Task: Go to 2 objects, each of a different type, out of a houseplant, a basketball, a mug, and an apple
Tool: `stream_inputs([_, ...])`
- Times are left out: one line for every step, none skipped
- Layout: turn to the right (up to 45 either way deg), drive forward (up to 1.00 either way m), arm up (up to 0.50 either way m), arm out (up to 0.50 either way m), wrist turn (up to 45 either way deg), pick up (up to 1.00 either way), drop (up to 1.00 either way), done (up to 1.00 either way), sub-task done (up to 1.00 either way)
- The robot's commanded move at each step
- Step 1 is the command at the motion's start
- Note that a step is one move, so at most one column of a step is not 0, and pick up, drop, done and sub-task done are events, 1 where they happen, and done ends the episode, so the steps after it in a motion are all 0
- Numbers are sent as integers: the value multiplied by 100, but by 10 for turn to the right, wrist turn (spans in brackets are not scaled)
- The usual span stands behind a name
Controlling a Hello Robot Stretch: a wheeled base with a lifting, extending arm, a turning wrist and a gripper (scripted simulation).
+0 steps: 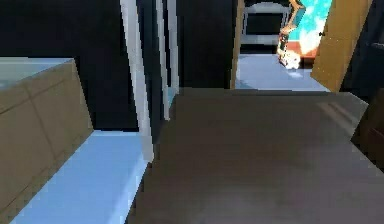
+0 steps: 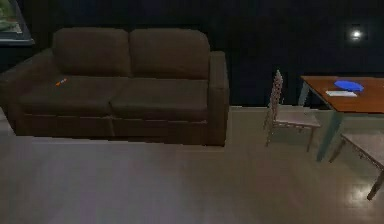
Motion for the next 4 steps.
stream_inputs([-450, 0, 0, 0, 0, 0, 0, 0, 0])
stream_inputs([-150, 0, 0, 0, 0, 0, 0, 0, 0])
stream_inputs([0, 70, 0, 0, 0, 0, 0, 0, 0])
stream_inputs([-450, 0, 0, 0, 0, 0, 0, 0, 0])
